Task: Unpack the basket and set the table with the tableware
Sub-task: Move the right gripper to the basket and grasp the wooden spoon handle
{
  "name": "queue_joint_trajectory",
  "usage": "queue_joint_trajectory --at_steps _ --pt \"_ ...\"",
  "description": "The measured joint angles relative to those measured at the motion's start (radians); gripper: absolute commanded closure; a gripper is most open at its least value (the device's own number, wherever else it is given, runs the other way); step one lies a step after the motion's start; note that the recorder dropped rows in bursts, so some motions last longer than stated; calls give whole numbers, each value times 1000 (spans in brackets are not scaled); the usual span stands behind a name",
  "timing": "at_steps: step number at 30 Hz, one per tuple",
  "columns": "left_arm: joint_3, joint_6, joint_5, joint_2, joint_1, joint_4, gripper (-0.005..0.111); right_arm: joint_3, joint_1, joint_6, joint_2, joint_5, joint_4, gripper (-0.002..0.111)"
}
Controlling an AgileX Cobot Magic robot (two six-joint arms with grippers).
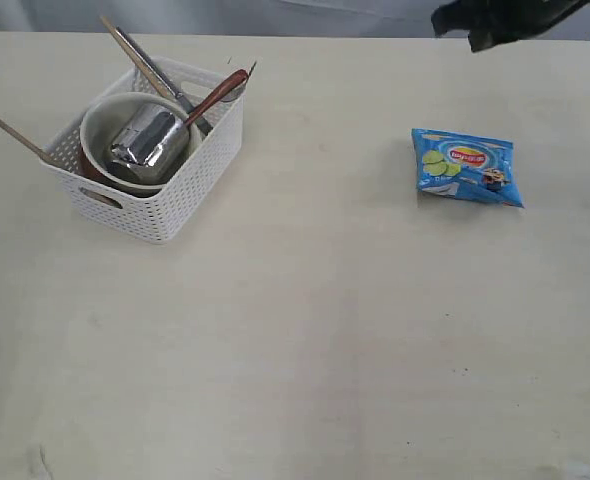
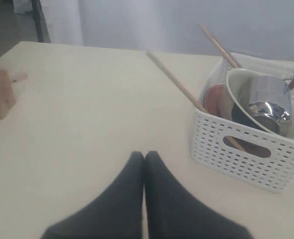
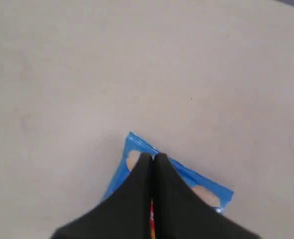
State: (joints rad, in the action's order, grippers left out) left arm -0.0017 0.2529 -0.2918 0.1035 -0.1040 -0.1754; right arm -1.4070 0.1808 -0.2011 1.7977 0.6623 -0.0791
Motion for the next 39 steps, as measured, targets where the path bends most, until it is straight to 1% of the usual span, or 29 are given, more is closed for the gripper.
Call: queue_joint_trajectory --at_steps 4,6,10,14,18,23,24,25,27,30,31,32,39 --pt "0 0 0 0 0 0 107 -26 26 -33 -39 0 -122 109" --pt "0 0 0 0 0 0 107 -38 57 -49 -43 0 -175 109" --pt "0 0 0 0 0 0 107 -40 149 -62 -44 -28 -241 109" --pt "0 0 0 0 0 0 107 -40 250 -64 -30 -93 -328 108" --pt "0 0 0 0 0 0 107 -42 329 -64 11 -186 -420 108" --pt "0 0 0 0 0 0 107 -42 394 -64 64 -284 -453 108" --pt "0 0 0 0 0 0 107 -42 401 -64 76 -298 -458 105" --pt "0 0 0 0 0 0 107 -42 407 -60 87 -311 -467 100" --pt "0 0 0 0 0 0 107 -42 411 -58 108 -326 -504 87" --pt "0 0 0 0 0 0 107 -42 412 -56 132 -346 -573 60" --pt "0 0 0 0 0 0 107 -42 412 -56 137 -350 -591 53" --pt "0 0 0 0 0 0 107 -42 412 -56 143 -355 -614 49" --pt "0 0 0 0 0 0 107 -42 421 -51 184 -411 -829 48"
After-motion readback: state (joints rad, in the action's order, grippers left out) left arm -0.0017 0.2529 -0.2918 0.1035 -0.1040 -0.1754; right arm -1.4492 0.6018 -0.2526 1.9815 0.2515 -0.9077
